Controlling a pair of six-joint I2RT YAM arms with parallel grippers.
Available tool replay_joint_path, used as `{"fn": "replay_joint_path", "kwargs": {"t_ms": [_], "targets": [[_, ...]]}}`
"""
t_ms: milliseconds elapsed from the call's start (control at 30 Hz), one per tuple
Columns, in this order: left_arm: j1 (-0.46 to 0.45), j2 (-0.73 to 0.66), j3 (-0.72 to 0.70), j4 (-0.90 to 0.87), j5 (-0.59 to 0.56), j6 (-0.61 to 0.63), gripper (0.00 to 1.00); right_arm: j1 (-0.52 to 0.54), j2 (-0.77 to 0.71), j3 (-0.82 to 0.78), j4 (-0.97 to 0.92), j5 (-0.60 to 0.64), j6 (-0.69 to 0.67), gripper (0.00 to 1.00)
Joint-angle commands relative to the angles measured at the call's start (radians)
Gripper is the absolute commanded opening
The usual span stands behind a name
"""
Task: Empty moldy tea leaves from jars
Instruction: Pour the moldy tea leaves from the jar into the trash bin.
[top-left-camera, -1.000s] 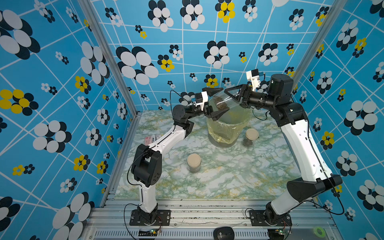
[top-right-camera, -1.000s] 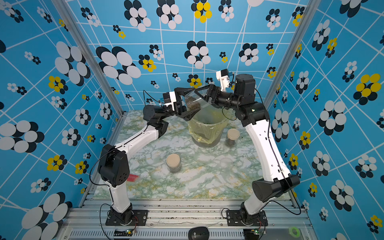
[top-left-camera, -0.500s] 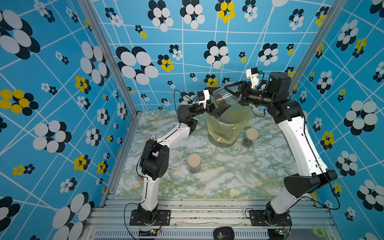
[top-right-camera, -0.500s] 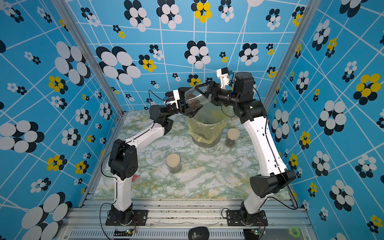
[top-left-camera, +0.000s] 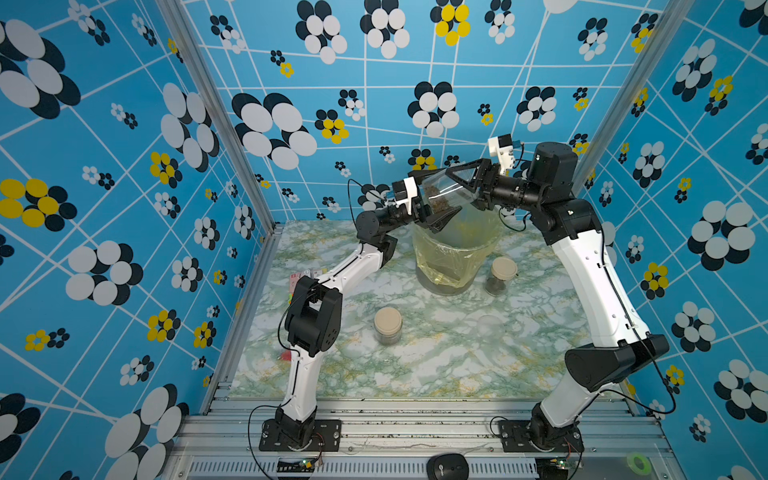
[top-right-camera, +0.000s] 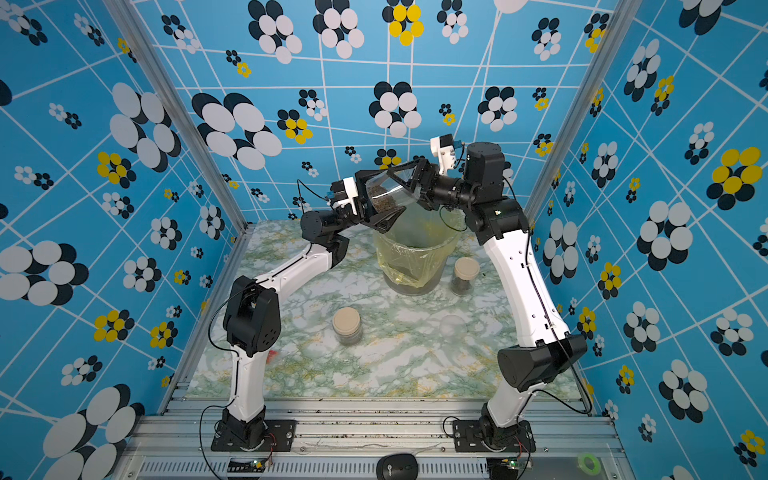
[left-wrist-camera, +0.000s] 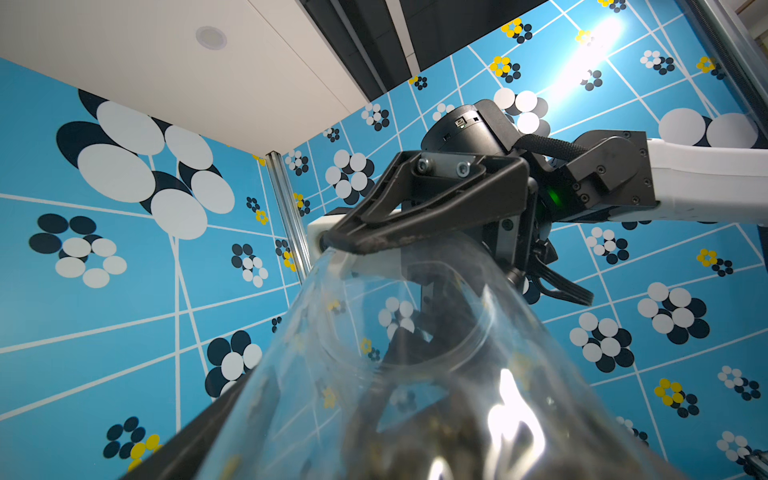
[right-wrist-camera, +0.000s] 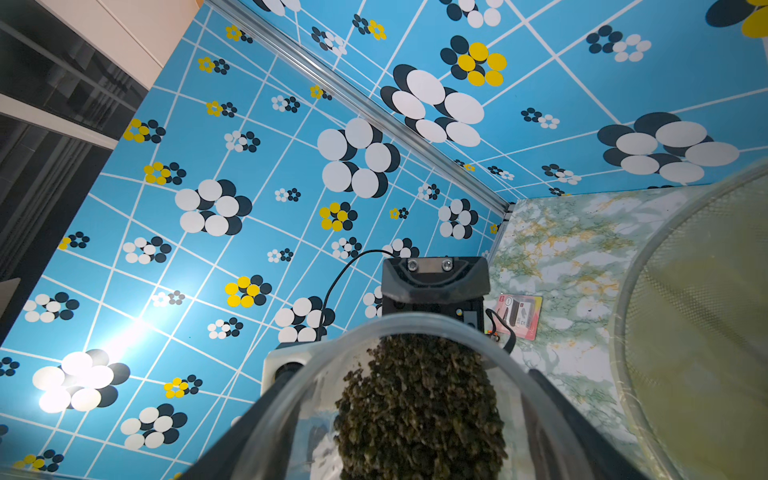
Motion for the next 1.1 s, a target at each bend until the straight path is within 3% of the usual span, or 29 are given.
{"fn": "replay_joint_path", "kwargs": {"t_ms": [0,467,633,867,967,1067], "targets": [[0.0,0.017,0.052,0.03,-0.046,-0.012,0.99,-0.001,0.007,0.025,0.041,-0.058,0.036,0.65],[-0.004,0.031,0.088,0.03,-0.054,-0.017,0.86,-0.005,0.037,0.016,0.093,-0.085,0.087,0.65],[-0.005,0.039,0.1,0.03,-0.063,-0.02,0.66,-0.006,0.038,0.007,0.097,-0.087,0.082,0.66],[-0.002,0.039,0.091,0.03,-0.064,-0.018,0.54,-0.016,0.025,-0.049,0.16,-0.094,0.087,0.79],[-0.002,0.035,0.081,0.03,-0.068,-0.017,0.56,-0.018,0.027,-0.055,0.168,-0.095,0.091,0.78],[-0.002,0.036,0.086,0.028,-0.069,-0.019,0.73,-0.017,0.028,-0.063,0.188,-0.101,0.11,0.74]]}}
